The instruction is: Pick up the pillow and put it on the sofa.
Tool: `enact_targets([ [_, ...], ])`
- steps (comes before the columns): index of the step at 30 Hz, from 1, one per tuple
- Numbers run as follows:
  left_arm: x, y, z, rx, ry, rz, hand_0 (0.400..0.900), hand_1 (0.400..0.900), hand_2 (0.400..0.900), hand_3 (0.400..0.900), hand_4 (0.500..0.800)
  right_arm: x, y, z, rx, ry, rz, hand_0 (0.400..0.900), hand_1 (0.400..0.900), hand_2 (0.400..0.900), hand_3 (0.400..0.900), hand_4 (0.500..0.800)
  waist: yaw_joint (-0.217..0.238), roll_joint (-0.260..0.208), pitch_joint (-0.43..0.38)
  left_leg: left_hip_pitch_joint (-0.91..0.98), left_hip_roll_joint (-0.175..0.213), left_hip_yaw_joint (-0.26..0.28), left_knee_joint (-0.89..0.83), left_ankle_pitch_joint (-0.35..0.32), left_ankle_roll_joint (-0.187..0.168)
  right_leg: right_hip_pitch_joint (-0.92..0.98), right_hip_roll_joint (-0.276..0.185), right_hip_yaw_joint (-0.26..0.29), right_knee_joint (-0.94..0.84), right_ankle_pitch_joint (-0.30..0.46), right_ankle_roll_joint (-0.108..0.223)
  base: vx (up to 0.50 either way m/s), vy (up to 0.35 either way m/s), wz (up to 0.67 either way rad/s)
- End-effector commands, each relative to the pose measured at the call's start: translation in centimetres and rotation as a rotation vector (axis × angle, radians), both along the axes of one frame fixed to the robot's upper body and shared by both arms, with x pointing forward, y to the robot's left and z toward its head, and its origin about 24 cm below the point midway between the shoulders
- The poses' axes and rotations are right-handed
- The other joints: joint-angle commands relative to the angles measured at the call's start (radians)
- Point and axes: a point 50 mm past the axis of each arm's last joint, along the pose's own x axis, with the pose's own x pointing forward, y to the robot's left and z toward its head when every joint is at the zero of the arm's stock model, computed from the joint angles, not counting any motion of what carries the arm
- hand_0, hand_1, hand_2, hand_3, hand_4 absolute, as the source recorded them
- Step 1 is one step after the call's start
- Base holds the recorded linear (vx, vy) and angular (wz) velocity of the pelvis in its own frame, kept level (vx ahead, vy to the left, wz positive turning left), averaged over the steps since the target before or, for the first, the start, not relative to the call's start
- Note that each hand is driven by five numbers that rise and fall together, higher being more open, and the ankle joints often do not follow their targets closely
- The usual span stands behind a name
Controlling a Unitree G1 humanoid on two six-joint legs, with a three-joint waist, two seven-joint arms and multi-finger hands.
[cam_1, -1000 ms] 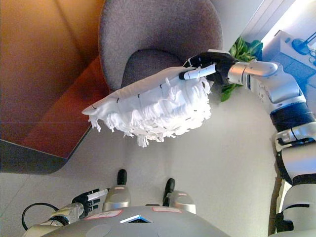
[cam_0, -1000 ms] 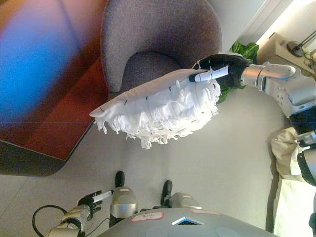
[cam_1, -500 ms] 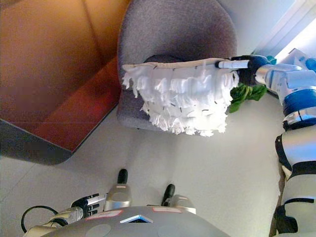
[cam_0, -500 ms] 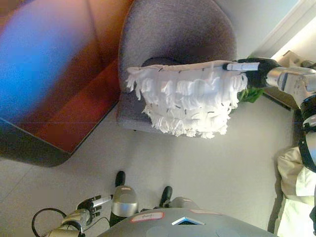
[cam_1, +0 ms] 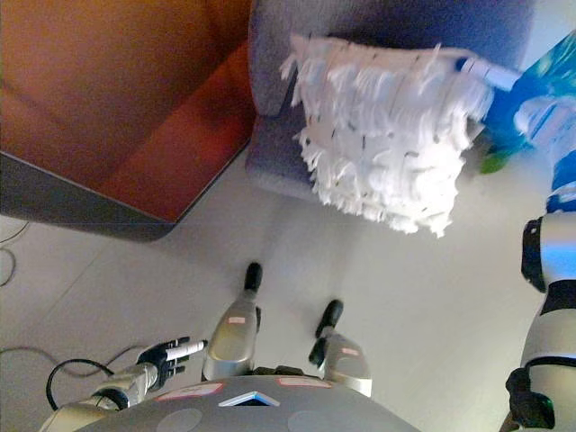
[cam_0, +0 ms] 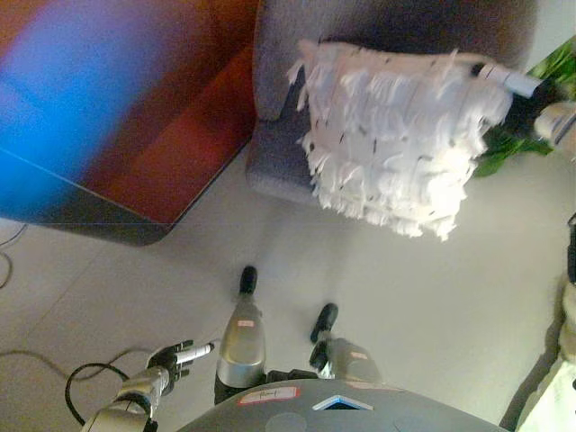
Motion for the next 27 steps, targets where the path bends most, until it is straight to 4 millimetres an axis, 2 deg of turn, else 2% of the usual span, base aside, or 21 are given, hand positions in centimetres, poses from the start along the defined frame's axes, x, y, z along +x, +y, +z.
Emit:
enact_targets([
  [1,1.2,1.5,0.8,0.041,-0.02,-0.021,0.9,0.9,0.9,0.9,0.8,-0.9,-1.3,9.0,-0.1,-0.276,-0.128,0.9,0.9,0.9,0.9,0.8,0.026,0.018,0.025,0.092,-0.011,0.033,-0.13,-0.046,-0.004,0.007,-0.111,0.03,0.058,-0.027,0.083,-0.08,0.049,-0.07],
  [5,1.9,1.2,0.9,0.016,-0.024,-0.036,0.9,0.9,0.9,0.9,0.8,-2.0,-2.7,9.8,-0.14,-0.27,-0.174,0.9,0.9,0.9,0.9,0.8,0.015,0.026,0.031,0.095,-0.011,0.034,-0.132,-0.044,-0.005,-0.002,-0.115,0.028,0.064,-0.028,0.081,-0.05,0.032,-0.07],
  [10,1.9,1.3,1.0,0.007,-0.007,-0.049,0.9,0.9,0.9,0.9,0.8,-3.4,-4.6,9.6,-0.195,-0.21,-0.229,0.9,0.9,0.9,0.9,0.8,-0.001,0.01,0.014,0.123,0.0,0.043,-0.132,-0.051,-0.006,0.009,-0.113,0.031,0.067,-0.031,0.084,0.01,-0.024,-0.06],
  [21,0.4,3.8,1.7,0.06,0.08,-0.033,0.9,0.9,0.9,0.9,0.8,-6.6,-8.2,8.9,-0.297,-0.083,-0.328,0.9,0.9,0.9,0.9,0.8,-0.033,-0.052,-0.075,0.19,0.021,0.066,-0.132,-0.071,-0.01,0.076,-0.086,0.049,0.038,-0.028,0.092,0.03,-0.056,-0.1],
  [27,-0.8,4.0,1.6,0.079,0.14,-0.031,0.9,0.9,0.9,0.9,0.8,-7.8,-9.3,8.7,-0.326,-0.064,-0.334,0.9,0.9,0.9,0.9,0.8,-0.052,-0.084,-0.143,0.241,0.031,0.082,-0.132,-0.089,-0.01,0.118,-0.07,0.066,0.024,-0.031,0.092,0.08,-0.039,-0.13],
])
